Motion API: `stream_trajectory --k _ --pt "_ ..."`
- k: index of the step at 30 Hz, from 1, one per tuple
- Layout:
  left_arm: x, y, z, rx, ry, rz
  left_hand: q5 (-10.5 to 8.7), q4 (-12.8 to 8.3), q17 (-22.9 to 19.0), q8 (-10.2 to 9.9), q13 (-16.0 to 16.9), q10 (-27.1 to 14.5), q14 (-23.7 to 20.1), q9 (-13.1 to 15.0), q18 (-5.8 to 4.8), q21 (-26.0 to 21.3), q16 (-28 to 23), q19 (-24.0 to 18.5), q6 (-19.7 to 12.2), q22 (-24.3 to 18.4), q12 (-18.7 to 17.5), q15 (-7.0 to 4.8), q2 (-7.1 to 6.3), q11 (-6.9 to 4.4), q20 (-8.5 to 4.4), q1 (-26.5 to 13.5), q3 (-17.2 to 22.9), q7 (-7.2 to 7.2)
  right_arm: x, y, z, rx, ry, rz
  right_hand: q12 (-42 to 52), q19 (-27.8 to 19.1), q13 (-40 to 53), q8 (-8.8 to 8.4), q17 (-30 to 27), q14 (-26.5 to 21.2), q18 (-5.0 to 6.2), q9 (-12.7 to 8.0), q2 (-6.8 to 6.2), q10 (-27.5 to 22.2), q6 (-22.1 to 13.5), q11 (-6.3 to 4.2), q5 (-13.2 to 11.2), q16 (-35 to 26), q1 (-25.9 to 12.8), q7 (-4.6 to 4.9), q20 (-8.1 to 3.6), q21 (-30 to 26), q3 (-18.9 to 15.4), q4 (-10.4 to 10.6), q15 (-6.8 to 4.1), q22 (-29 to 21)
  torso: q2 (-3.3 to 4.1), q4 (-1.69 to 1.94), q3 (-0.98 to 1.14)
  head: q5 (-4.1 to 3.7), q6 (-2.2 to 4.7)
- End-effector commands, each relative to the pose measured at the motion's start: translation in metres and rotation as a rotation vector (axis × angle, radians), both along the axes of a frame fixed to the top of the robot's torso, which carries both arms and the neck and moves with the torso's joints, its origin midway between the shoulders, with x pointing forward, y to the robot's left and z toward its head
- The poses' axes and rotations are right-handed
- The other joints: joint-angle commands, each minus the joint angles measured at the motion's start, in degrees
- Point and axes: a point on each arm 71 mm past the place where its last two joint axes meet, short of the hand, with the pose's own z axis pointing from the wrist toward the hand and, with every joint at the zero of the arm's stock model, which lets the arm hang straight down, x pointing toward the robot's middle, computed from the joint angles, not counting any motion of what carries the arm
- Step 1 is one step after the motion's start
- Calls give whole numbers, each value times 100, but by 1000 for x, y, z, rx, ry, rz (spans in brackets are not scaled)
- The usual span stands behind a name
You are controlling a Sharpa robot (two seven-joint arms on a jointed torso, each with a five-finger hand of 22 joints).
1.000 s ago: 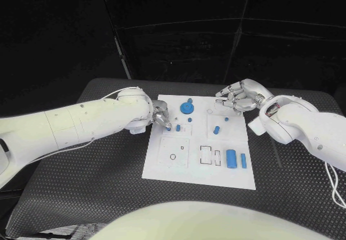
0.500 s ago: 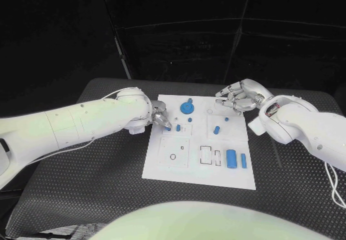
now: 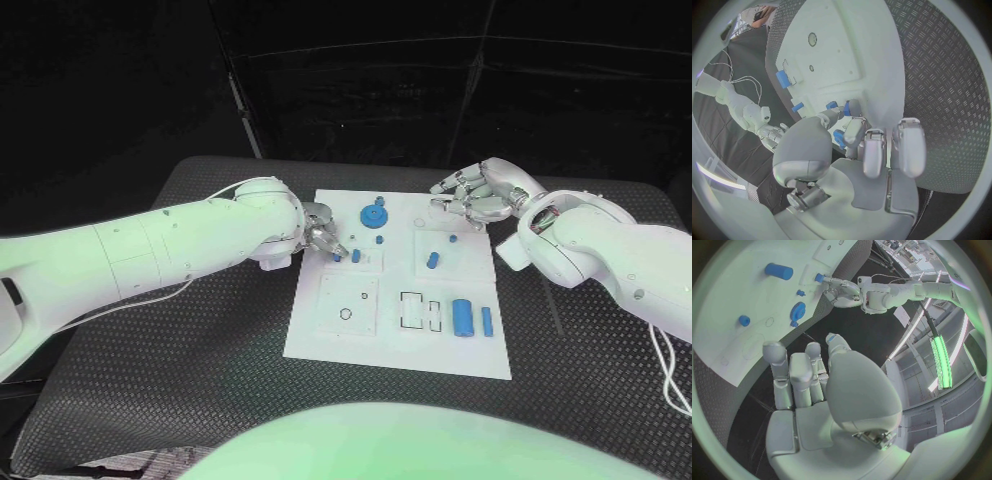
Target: Assemble the parts on the task board
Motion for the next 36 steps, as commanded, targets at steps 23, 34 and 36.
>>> stream_trajectory --k 23,34,36 --pt "-2 3 -7 -9 22 25 -115 694 1509 -31 9 -27 552 -5 -43 -62 18 36 91 706 11 -2 -218 -2 -39 -246 -1515 4 0 0 1 6 -5 8 12 -35 -18 38 0 16 83 -3 19 -41 -36 -13 23 -20 -46 5 7 -36 10 39 2 -14 -2 -2 1 -12 1" --pt "1 6 -3 -20 4 44 -453 1097 1509 -27 20 -27 552 4 -46 -59 18 50 109 729 17 -12 -73 -11 -52 -10 -2101 -9 0 0 2 6 -5 7 12 -35 -18 38 0 16 83 -3 19 -41 -36 -13 23 -20 -46 5 7 -36 10 39 2 -14 1 0 -1 -12 1" --pt "2 6 -2 -23 0 46 -453 1101 1509 -26 20 -27 552 5 -46 -59 18 50 110 729 17 -12 -71 -11 -52 -4 -2108 -9 0 0 1 6 -5 7 12 -35 -18 38 0 16 83 -3 19 -41 -36 -13 23 -20 -46 5 7 -36 10 39 2 -14 2 0 -3 -11 1"
